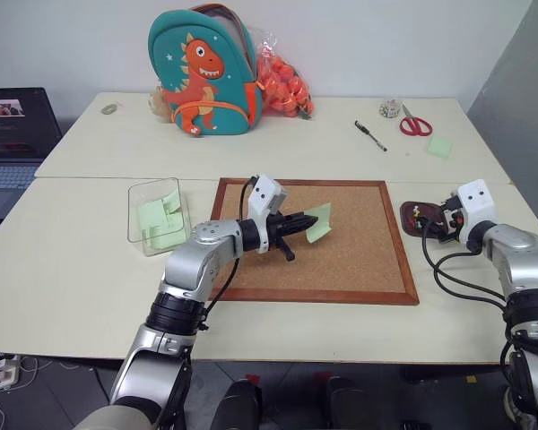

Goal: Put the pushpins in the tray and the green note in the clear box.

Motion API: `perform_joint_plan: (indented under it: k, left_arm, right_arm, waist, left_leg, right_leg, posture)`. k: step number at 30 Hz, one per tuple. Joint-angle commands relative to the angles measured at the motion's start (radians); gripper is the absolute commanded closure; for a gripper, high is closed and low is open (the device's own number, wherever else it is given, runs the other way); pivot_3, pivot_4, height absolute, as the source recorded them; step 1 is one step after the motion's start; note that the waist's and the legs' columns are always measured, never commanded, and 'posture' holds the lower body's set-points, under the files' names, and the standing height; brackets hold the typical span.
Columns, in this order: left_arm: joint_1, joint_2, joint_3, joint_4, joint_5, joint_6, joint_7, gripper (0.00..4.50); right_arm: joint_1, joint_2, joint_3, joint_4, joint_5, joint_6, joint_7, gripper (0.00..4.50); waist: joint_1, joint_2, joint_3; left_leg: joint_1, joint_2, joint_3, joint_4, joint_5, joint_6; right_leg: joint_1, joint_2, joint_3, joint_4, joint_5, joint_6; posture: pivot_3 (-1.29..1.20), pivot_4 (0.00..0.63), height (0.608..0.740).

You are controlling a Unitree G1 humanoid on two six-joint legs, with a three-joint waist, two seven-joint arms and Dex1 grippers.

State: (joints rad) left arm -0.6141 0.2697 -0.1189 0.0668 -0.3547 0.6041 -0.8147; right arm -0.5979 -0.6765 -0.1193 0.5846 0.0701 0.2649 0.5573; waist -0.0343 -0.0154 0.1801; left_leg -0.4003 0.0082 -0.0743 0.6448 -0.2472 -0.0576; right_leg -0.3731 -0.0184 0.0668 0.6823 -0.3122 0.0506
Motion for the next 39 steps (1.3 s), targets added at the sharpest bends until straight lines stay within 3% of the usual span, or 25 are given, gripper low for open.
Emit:
perform_joint_plan:
  k: [1, 12, 19, 28, 39]
  left_arm:
    - [-0.036, -0.010, 0.048, -0.031, -0.022, -0.023, 0.036, 4.50]
    - [-0.088, 0.053, 0.207, -0.129, -0.014, 0.014, 0.228, 4.50]
    - [-0.008, 0.160, 0.363, -0.216, 0.116, 0.009, 0.498, 4.50]
    - [0.147, 0.218, 0.511, -0.287, 0.197, 0.101, 0.701, 4.50]
    - [0.136, 0.187, 0.456, -0.206, 0.208, 0.154, 0.744, 4.50]
  right_arm:
    - [-0.012, -0.039, -0.059, -0.111, 0.032, 0.024, -0.007, 0.02]
    - [0.115, -0.046, -0.090, -0.515, 0.168, 0.215, 0.093, 0.02]
    - [0.148, -0.018, -0.022, -0.786, 0.365, 0.366, 0.236, 0.02]
    - [0.032, 0.026, 0.076, -0.813, 0.476, 0.463, 0.330, 0.02]
    - [-0.089, 0.056, 0.199, -0.747, 0.431, 0.419, 0.400, 0.02]
  waist:
    - [0.000, 0.000, 0.000]
    - [-0.002, 0.000, 0.000]
    - [-0.007, 0.000, 0.000]
    - [0.005, -0.001, 0.001]
    - [0.006, -0.002, 0.001]
  left_leg:
    - [0.000, 0.000, 0.000, 0.000, 0.000, 0.000]
    - [-0.001, 0.001, -0.001, 0.000, 0.000, 0.000]
    - [0.000, 0.002, -0.002, 0.000, 0.000, 0.000]
    - [-0.001, 0.003, -0.004, 0.001, 0.000, 0.000]
    - [-0.001, 0.002, -0.004, 0.000, 0.000, 0.000]
  right_leg:
    - [0.000, 0.000, 0.000, 0.000, 0.000, 0.000]
    - [0.000, 0.000, 0.000, 0.000, 0.000, 0.000]
    - [0.000, 0.000, 0.000, 0.000, 0.000, 0.000]
    - [0.000, -0.002, -0.001, 0.000, 0.000, 0.000]
    - [0.000, -0.002, -0.004, 0.000, 0.000, 0.000]
  posture:
    - [0.00, 0.150, 0.740]
    - [0.00, 0.150, 0.740]
    - [0.00, 0.150, 0.740]
    - [0.00, 0.150, 0.740]
    - [0.00, 0.150, 0.740]
